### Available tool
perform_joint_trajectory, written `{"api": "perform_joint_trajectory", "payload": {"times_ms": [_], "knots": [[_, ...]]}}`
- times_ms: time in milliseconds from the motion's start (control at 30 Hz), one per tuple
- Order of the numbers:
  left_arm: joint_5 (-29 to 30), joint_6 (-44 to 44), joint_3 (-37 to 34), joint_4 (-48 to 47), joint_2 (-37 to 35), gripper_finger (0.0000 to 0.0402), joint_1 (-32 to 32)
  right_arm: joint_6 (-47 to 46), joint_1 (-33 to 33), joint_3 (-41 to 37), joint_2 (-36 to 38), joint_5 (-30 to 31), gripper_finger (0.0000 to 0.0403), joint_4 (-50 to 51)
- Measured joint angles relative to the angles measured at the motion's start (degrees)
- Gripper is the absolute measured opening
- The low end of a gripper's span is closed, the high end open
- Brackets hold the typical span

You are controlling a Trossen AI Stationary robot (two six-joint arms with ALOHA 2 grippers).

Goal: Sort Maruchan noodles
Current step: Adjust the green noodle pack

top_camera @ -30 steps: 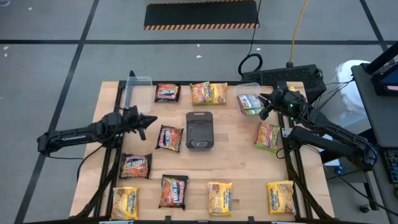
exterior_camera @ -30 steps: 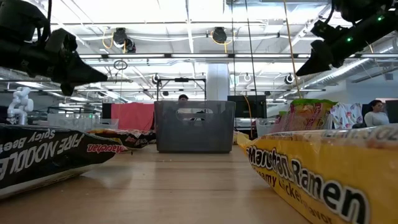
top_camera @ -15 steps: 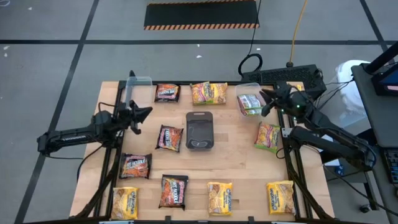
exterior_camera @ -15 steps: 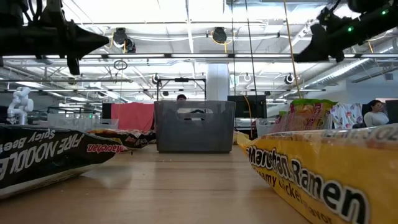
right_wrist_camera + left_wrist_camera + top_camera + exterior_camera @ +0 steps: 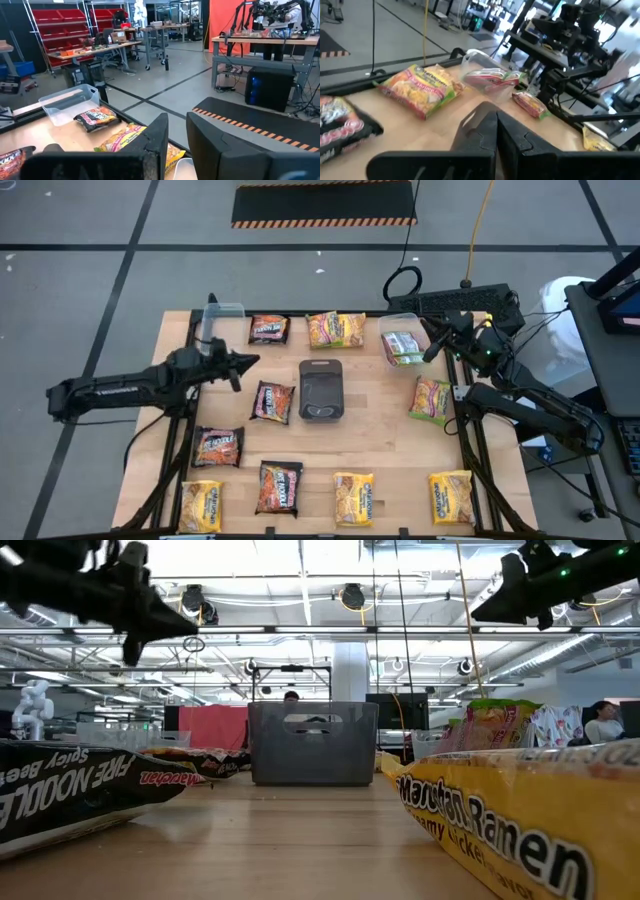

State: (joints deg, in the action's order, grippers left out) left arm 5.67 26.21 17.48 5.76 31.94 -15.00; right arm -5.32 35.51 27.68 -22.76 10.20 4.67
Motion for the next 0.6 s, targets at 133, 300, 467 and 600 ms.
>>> {"api": "perform_joint_trajectory", "payload": {"times_ms": [133,300,467,600], "knots": [[-4.5,-1.7,6.8,0.1,8.9,0.0006,-1.8,0.4,0.0,0.0,0.2,0.0,0.0065,0.0],[-7.2,-3.2,15.1,0.1,21.0,0.0006,-4.2,-0.5,0.0,0.7,1.0,-4.5,0.0065,2.4],[-10.0,-4.4,24.5,0.5,33.8,0.0006,-5.9,0.8,0.0,8.3,0.9,-7.2,0.0065,18.4],[-12.6,-6.8,32.2,1.3,43.4,0.0006,-6.4,3.8,0.0,13.9,0.9,-7.2,0.0065,26.6]]}}
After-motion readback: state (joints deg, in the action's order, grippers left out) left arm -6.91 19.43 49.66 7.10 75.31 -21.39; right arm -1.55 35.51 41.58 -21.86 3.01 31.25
